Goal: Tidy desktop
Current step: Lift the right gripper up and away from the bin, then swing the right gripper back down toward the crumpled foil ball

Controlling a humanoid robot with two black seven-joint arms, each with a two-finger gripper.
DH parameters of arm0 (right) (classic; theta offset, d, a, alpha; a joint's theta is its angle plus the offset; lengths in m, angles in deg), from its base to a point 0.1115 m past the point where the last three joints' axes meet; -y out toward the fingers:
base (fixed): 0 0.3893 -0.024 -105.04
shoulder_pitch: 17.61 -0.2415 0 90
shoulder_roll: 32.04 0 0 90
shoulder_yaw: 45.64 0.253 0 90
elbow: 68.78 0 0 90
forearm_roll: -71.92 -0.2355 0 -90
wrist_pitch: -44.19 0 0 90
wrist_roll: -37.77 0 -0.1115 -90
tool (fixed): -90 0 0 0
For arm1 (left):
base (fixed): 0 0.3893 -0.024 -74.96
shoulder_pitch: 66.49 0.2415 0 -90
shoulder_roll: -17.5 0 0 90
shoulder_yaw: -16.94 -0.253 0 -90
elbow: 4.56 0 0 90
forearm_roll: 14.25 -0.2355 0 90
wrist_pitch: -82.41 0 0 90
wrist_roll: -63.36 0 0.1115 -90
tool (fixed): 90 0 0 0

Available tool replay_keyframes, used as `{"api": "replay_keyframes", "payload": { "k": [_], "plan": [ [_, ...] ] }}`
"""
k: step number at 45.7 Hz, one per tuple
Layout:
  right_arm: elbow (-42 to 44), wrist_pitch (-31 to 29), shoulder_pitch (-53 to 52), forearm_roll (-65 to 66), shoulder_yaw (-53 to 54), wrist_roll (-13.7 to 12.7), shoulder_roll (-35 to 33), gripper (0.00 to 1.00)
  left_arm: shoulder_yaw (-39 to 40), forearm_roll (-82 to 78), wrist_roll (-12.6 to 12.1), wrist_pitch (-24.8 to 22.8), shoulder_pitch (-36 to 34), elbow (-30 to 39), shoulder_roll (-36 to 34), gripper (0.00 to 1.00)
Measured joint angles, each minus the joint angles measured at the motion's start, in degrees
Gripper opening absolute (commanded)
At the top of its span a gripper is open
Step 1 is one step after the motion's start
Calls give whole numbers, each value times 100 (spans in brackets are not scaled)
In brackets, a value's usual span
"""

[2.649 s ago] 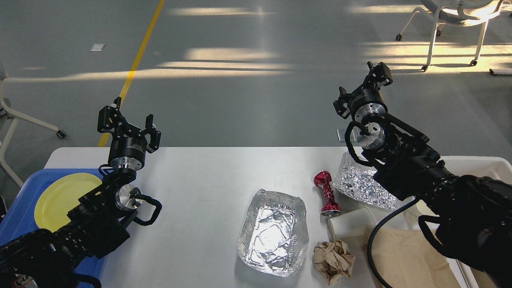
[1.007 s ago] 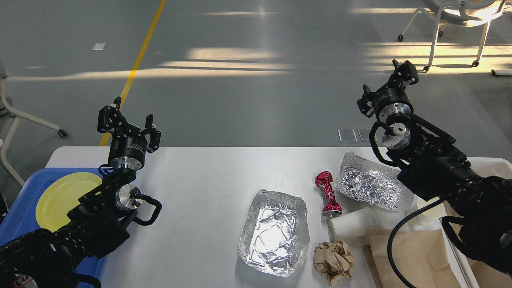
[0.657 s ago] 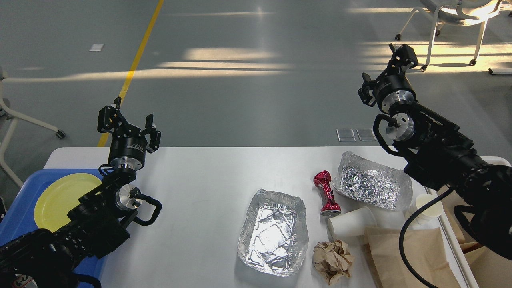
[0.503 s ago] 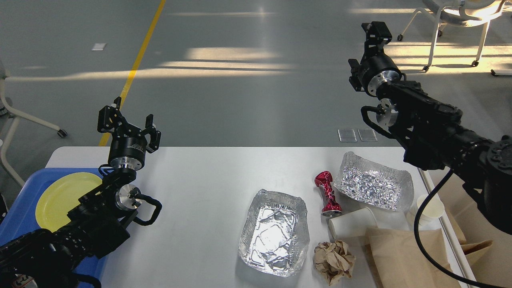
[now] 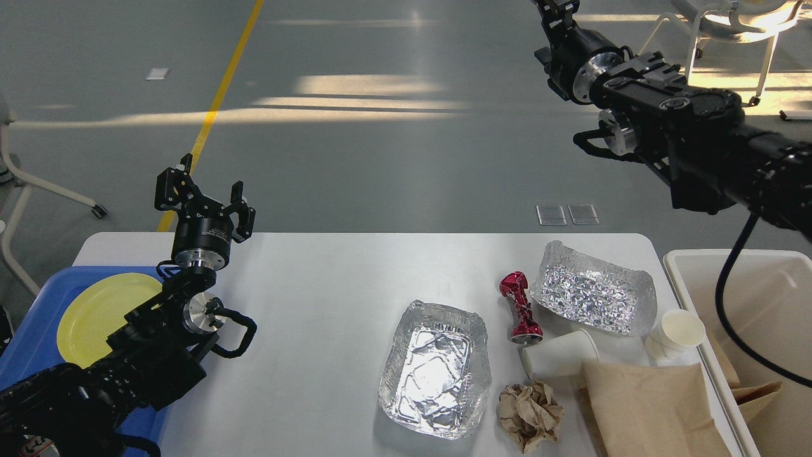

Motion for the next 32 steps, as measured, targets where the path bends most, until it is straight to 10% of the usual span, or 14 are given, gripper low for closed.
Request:
{"api": "replay_keyframes", "payload": {
  "k": [32],
  "plan": [
    [-933, -2981, -3627, 1311, -2453, 28, -430, 100, 0, 0, 0, 0, 0, 0, 0, 97]
  ]
}}
